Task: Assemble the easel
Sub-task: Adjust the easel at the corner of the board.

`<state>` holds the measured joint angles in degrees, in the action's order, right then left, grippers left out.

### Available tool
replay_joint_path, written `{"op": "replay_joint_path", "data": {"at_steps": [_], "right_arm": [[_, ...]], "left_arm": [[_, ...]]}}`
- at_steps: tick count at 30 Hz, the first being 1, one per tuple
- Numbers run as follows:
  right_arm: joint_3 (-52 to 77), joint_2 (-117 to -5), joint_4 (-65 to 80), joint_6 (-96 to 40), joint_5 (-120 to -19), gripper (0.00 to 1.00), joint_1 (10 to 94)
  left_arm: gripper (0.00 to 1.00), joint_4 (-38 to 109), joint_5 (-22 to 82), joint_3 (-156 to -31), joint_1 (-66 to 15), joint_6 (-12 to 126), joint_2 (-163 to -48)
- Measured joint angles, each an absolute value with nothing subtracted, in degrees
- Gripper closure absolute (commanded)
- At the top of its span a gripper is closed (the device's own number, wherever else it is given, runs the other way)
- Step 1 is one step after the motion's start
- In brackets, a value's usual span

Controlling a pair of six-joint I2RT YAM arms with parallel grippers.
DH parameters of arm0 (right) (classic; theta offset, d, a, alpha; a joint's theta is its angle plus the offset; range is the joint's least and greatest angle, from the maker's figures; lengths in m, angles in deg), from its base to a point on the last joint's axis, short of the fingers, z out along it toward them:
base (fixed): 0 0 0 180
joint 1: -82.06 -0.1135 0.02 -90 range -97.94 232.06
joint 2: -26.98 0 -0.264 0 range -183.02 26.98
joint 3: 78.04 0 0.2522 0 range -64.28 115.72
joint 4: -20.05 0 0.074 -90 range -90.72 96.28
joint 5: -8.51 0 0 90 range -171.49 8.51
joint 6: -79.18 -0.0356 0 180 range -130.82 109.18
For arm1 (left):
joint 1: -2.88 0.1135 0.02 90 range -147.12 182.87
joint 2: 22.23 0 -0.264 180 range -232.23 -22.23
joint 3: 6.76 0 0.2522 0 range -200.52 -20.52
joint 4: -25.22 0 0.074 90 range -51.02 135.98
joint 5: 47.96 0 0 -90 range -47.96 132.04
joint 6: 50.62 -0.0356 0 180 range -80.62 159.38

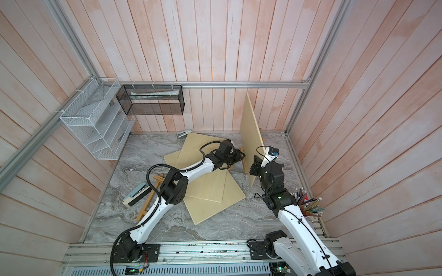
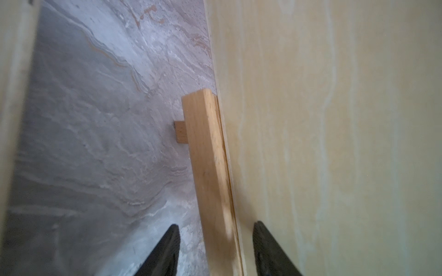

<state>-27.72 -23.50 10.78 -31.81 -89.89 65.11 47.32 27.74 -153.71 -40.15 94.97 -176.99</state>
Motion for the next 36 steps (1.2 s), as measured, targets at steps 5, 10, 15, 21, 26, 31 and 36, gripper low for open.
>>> {"op": "replay_joint_path", "data": {"at_steps": [5,10,15,21,26,31,36], "right_arm": [[-27.7,-23.5,10.7,-31.8,-89.1,1.0,65.7],[-27.7,-23.5,10.7,-31.8,-88.8,1.0,66.0],[-27.7,-23.5,10.6,-31.8,-88.8,1.0,66.2],[-27.7,-23.5,10.5,-31.8,-88.8,1.0,66.5],[-27.6,-23.5,10.4,-31.8,-88.8,1.0,66.6],[-27.6,-23.5,10.3,-32.1,-88.6,1.0,66.9],[-27.4,-23.5,9.8,-32.9,-88.4,1.0,67.3]], "left_arm": [[0.48,46.9,27.7,-154.2,-40.2,95.7,-177.5],[0.51,46.0,27.7,-154.2,-40.2,96.2,-177.8],[0.53,44.5,27.7,-154.8,-40.2,97.2,-178.7],[0.6,42.1,27.6,-155.1,-40.4,98.1,-179.8],[0.69,41.1,27.2,-155.2,-40.4,98.5,-180.1],[0.88,41.0,27.5,-155.2,-40.4,100.2,-180.2],[1.0,41.2,28.0,-155.2,-40.4,100.9,-180.1]]}}
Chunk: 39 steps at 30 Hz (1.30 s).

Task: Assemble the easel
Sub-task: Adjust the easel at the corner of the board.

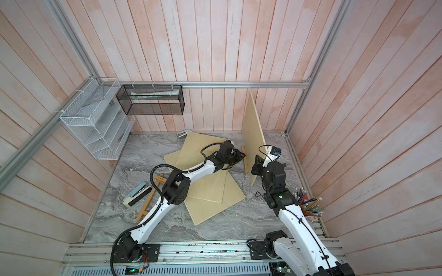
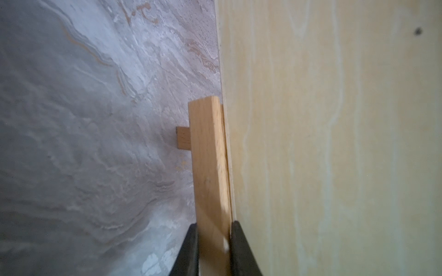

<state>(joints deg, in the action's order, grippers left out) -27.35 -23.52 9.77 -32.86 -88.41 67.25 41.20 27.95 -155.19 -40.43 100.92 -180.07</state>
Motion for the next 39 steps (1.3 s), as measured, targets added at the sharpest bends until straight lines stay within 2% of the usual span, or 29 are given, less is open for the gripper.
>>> {"op": "replay_joint_path", "data": {"at_steps": [5,16,25,39], "right_arm": [[-26.6,-23.8,8.8,-33.5,-86.9,1.0,68.3],[-25.6,-25.9,9.0,-34.0,-80.5,1.0,71.1],[-23.4,-27.7,7.6,-36.1,-79.3,1.0,72.7],[-23.3,-27.6,6.9,-36.0,-79.3,1.0,72.7]], "left_arm": [[1.0,42.6,32.2,-153.2,-41.1,98.6,-178.2],[1.0,56.1,44.0,-153.5,-42.2,87.3,-173.6],[1.0,60.4,44.1,-154.4,-41.7,84.1,-171.0],[1.0,59.1,39.4,-151.8,-40.5,83.9,-168.8]]}}
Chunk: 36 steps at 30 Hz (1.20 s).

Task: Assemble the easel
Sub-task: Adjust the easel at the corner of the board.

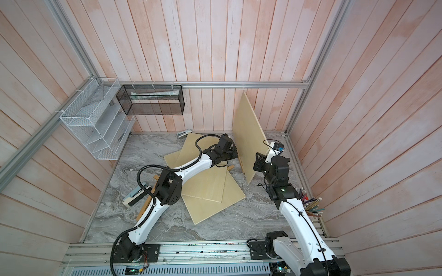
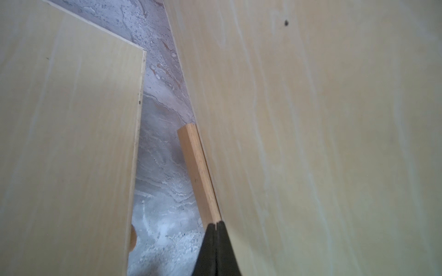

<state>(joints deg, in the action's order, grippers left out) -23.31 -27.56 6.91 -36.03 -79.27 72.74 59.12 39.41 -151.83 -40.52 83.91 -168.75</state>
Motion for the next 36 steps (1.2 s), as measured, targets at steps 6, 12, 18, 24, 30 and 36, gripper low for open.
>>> {"op": "replay_joint_path", "data": {"at_steps": [6,12,18,24,30,36], "right_arm": [[-24.4,-26.4,6.8,-36.0,-79.5,1.0,72.7],[-24.6,-25.9,6.5,-36.0,-79.4,1.0,72.7],[-24.6,-25.8,6.5,-36.0,-79.4,1.0,72.7],[-24.5,-25.2,5.4,-36.1,-79.3,1.0,72.7],[-23.6,-24.1,2.6,-36.0,-79.3,1.0,72.7],[-21.8,-20.9,-2.6,-34.1,-79.2,1.0,72.7]], "left_arm": [[0.75,58.5,36.9,-150.2,-40.5,83.5,-167.5],[0.46,57.1,32.5,-148.0,-40.4,85.7,-167.3],[0.44,52.8,28.8,-147.9,-39.1,90.3,-168.7],[0.46,43.8,26.8,-142.8,-37.2,95.5,-169.8],[0.46,36.7,26.8,-137.0,-37.2,96.8,-167.7],[0.46,36.5,26.8,-133.3,-37.3,96.5,-165.2]]}}
